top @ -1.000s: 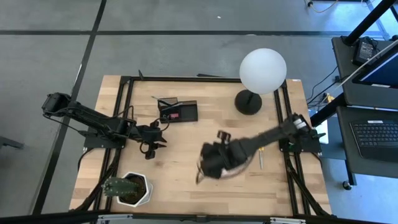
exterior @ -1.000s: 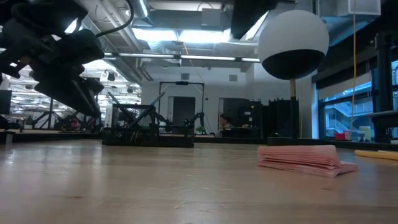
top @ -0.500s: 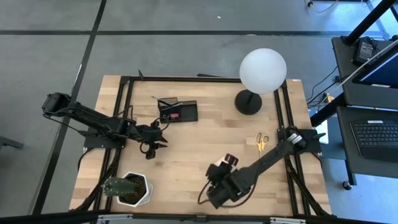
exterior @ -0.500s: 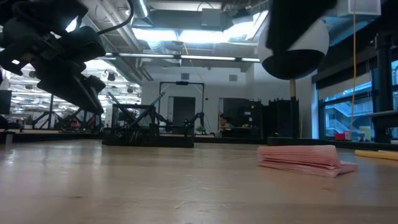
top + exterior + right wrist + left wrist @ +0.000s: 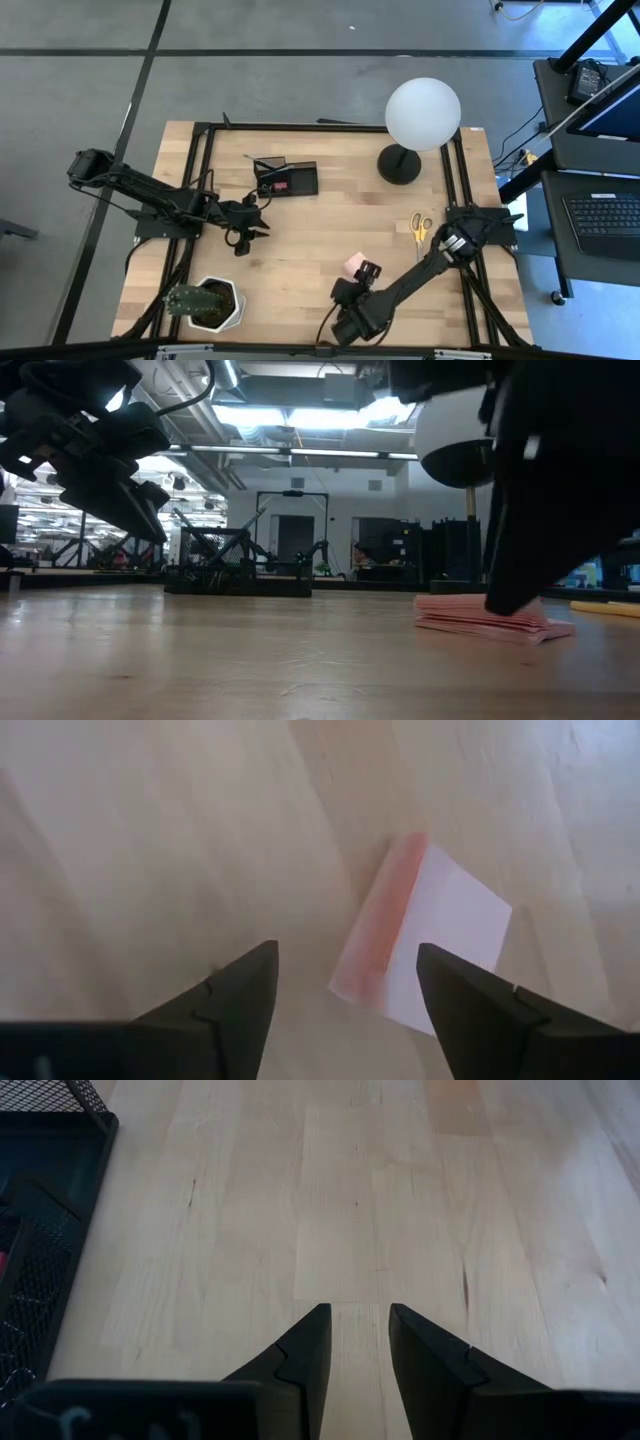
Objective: Pick and place office supplies into organizer
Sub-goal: Put the pink sticky notes into the desk organizer
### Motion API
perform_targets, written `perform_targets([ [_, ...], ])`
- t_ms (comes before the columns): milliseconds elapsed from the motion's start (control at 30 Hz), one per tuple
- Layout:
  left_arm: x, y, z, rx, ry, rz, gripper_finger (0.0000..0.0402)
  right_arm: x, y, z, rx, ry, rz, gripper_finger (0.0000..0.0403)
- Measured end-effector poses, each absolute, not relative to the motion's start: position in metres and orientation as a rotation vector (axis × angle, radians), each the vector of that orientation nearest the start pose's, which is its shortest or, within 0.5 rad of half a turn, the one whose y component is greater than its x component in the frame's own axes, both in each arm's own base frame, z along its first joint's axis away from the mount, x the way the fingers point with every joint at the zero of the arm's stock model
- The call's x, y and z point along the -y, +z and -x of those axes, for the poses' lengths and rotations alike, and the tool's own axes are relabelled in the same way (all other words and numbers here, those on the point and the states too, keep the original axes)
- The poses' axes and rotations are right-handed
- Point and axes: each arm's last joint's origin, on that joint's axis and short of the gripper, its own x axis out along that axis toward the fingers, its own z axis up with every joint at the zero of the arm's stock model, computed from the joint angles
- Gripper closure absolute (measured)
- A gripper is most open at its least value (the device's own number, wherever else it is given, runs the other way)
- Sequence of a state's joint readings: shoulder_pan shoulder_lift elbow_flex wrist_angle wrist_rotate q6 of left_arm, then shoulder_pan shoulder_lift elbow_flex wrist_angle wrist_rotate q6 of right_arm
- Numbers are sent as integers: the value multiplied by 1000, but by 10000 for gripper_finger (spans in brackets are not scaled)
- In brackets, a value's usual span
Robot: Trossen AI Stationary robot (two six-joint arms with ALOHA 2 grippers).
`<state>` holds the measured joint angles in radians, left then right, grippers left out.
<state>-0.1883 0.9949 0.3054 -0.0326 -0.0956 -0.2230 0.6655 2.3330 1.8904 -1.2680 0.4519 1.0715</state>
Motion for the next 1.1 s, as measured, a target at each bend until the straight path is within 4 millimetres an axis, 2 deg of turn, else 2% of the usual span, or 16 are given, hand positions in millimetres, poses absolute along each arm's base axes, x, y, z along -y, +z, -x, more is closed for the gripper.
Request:
perform_targets([
  [233,30,151,-173,-721,-9,110,304,-248,151,-350,-1296,-685,12,163],
  [600,30,151,-173,-721,-16,90,304,-239,150,-359,-1319,-671,-22,163],
  [767,30,151,-173,-721,-18,85,304,-237,150,-361,-1317,-671,-31,179],
  [1100,30,151,-173,-722,-18,85,304,-233,127,-352,-1334,-676,-20,210],
])
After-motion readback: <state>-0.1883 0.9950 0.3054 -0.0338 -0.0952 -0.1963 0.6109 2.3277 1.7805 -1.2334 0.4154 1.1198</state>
